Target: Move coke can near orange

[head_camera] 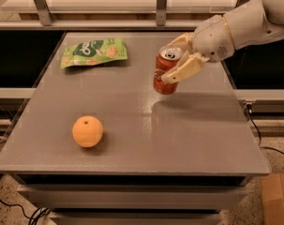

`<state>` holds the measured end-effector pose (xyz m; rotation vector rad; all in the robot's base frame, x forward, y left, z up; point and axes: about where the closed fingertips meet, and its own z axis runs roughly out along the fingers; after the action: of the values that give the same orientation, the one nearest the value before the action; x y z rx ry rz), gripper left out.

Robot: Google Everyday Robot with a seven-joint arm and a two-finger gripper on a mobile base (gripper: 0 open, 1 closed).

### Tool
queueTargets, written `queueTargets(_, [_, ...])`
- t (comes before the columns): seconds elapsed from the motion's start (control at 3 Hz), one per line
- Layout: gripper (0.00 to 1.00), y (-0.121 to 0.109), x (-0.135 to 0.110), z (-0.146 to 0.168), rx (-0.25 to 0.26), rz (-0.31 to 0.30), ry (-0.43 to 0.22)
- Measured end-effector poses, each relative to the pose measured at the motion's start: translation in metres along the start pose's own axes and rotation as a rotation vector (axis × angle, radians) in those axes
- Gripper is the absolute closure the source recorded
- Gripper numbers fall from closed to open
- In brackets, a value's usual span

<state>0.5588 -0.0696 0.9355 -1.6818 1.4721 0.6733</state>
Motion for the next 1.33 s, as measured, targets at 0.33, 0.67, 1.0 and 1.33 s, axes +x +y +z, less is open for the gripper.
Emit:
queueTargets(0.33, [1.00,0.021,-0.017,0.016,-0.071,-0.049,-0.010])
queueTargets(0.67, [1.00,0.047,-0.039,0.034,-0.153,-0.112,-0.035])
queueTargets(1.0, [1.00,0.075,-0.061,0.051,-0.238,-0.167,-0.081])
queueTargets(1.33, [1.00,0.102,-0.076,0.062,-0.316,-0.200,-0.121])
